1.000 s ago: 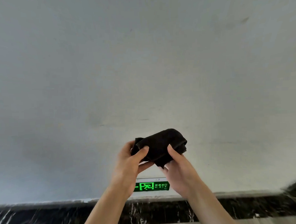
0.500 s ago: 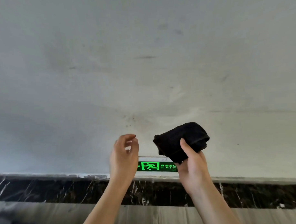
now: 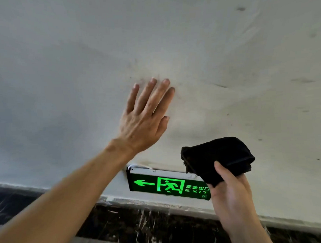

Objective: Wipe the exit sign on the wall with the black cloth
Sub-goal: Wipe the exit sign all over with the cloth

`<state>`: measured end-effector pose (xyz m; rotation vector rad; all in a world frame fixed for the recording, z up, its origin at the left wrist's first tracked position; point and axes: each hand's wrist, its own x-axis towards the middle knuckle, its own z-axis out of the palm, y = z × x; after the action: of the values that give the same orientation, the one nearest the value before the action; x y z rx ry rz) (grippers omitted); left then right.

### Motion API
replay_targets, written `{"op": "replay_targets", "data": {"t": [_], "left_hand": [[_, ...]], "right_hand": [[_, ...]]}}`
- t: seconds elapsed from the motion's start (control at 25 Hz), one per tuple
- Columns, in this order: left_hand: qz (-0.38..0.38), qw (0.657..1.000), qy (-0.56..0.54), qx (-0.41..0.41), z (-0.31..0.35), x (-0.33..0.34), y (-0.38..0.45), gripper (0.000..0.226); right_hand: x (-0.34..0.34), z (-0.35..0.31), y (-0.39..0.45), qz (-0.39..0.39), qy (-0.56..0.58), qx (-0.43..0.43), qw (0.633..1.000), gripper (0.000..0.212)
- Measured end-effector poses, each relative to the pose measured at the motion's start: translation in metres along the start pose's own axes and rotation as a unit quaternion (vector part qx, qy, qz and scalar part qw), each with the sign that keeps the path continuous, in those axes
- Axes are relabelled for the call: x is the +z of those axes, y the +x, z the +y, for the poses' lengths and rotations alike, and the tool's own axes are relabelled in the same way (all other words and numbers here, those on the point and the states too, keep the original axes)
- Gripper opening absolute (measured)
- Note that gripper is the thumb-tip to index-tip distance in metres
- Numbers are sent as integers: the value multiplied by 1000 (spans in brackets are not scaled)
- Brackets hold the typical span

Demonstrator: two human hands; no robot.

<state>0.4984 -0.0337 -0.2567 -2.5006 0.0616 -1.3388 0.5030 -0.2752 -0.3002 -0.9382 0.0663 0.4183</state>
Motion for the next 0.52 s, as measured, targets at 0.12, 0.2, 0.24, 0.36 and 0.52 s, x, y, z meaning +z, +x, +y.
{"op": "replay_targets", "data": {"t": [0.12, 0.2, 0.24, 0.36, 0.52], "left_hand": [[52, 993, 63, 82, -25, 23, 9, 62], [76, 987, 91, 108, -39, 33, 15, 61], [86, 984, 106, 114, -45, 39, 15, 61], [117, 976, 135, 125, -50, 52, 16, 65], [130, 975, 119, 136, -53, 56, 18, 66]], "right_hand": [[-24, 20, 10, 8, -30, -31, 999, 44], [-31, 35, 18, 21, -51, -38, 998, 45], [-32, 43, 21, 22, -51, -48, 997, 46], [-28, 64, 32, 47, -56, -100, 992, 35], [-13, 83, 39, 116, -154, -239, 952, 37]]}}
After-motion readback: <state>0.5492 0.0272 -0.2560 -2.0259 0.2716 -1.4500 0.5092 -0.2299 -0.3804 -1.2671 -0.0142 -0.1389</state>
